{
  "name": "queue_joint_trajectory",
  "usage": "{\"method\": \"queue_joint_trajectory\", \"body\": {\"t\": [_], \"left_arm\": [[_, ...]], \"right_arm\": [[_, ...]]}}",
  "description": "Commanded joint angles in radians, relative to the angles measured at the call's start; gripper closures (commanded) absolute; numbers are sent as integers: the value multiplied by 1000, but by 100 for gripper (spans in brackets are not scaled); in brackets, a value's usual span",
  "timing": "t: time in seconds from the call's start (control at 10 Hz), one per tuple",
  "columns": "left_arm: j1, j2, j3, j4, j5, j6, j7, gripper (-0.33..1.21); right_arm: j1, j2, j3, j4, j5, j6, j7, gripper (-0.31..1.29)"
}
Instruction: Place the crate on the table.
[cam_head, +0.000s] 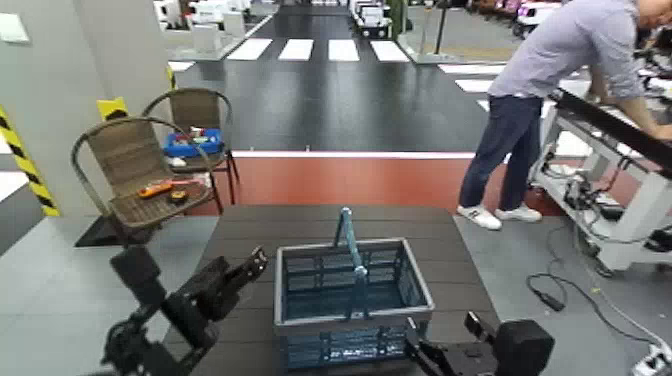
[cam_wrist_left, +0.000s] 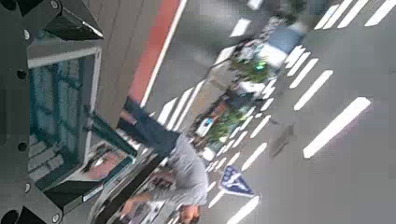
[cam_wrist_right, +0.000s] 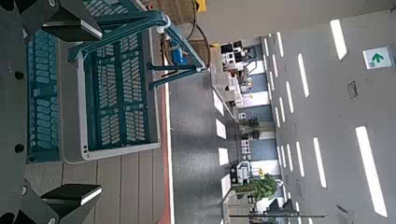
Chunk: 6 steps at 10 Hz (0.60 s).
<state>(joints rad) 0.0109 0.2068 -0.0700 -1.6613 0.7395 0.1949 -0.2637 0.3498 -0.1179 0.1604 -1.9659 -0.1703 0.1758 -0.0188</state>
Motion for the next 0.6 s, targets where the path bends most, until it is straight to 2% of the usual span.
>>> {"method": "queue_joint_trajectory", "body": {"t": [0.1,0.3,0.6], "left_arm": [[113,-43,7,-43,-203,-221,24,16],[190,-55,6,-44,-302,-365,72,16],[293,-79,32,-64,-407,-423,92,16]], "right_arm": [[3,0,-4,-1,0,-6,2,15],[3,-2,-5,1,0,-9,5,15],[6,-3,-10,-1,0,-9,7,15]]}}
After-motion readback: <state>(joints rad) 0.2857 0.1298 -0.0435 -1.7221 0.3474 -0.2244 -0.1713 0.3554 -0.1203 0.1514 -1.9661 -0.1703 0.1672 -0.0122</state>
